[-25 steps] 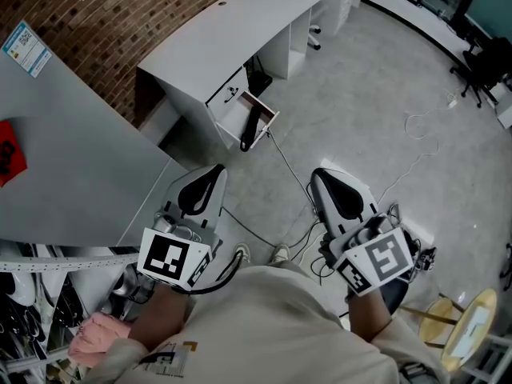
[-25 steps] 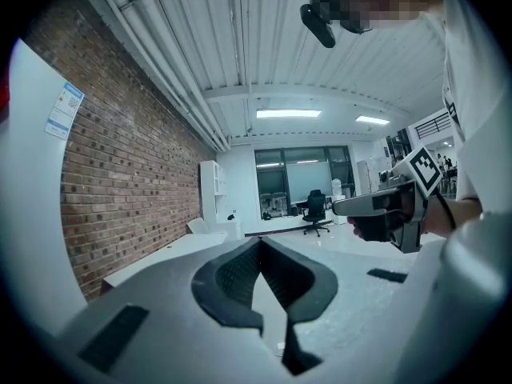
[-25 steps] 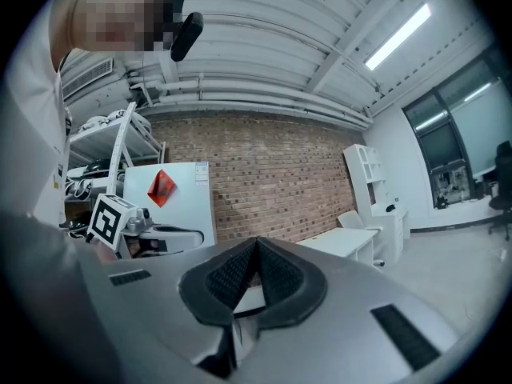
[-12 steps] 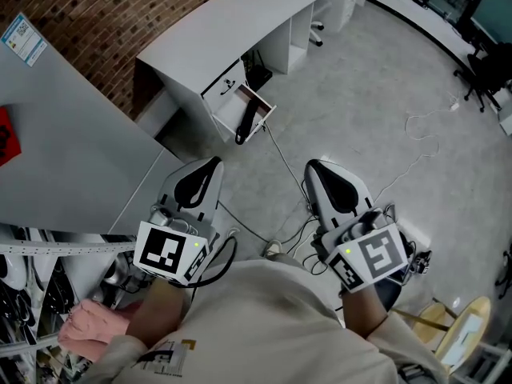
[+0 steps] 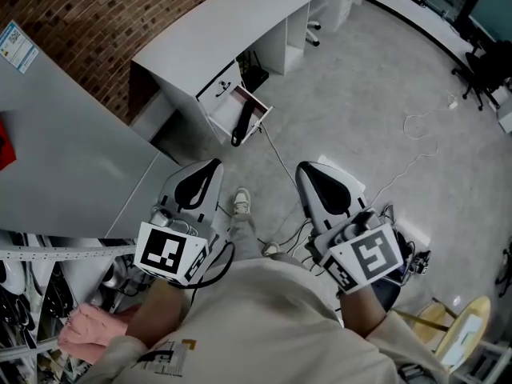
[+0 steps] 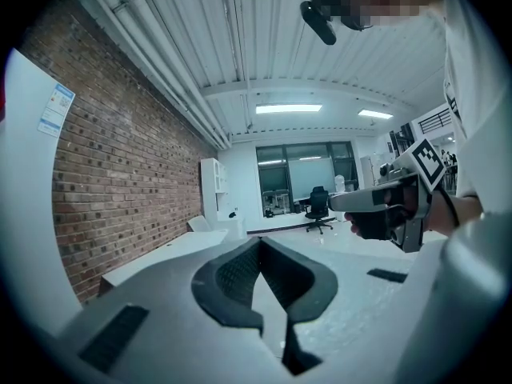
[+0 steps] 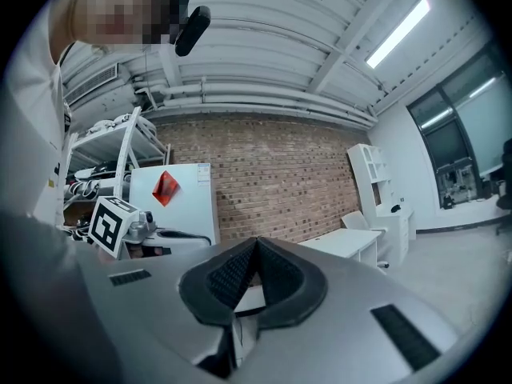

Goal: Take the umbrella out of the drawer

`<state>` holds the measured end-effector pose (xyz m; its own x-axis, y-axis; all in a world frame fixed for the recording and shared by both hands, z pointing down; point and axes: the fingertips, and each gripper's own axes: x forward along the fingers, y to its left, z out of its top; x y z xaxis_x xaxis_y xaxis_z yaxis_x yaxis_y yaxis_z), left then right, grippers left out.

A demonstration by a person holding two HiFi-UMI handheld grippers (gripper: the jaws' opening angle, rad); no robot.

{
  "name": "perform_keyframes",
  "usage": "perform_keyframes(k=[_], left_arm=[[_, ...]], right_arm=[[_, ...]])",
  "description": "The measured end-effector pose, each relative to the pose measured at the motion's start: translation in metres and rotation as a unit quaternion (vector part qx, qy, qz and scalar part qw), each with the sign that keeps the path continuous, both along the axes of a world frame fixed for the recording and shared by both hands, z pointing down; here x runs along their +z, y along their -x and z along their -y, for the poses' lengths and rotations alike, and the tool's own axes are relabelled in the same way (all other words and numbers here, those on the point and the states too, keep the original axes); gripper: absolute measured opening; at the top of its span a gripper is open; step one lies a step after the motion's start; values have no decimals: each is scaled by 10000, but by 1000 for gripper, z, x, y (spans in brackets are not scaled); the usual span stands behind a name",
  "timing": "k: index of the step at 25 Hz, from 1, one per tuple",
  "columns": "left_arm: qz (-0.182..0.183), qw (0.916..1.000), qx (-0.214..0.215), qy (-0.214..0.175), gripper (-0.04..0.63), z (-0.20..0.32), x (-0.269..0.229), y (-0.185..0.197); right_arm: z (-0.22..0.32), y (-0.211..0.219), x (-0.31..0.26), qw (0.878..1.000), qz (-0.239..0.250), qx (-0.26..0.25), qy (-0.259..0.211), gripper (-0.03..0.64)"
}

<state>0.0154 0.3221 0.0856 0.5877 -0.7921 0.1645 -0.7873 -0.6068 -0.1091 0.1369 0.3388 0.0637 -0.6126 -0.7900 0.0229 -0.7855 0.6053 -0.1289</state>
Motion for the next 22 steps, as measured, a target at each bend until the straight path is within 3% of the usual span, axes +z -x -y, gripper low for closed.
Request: perform_keyframes(k=[22], left_arm=[[-130,9997,-63,222,8,102,21,40]], right_arm=[[104,42,27,9990,-225,-194,342,8]])
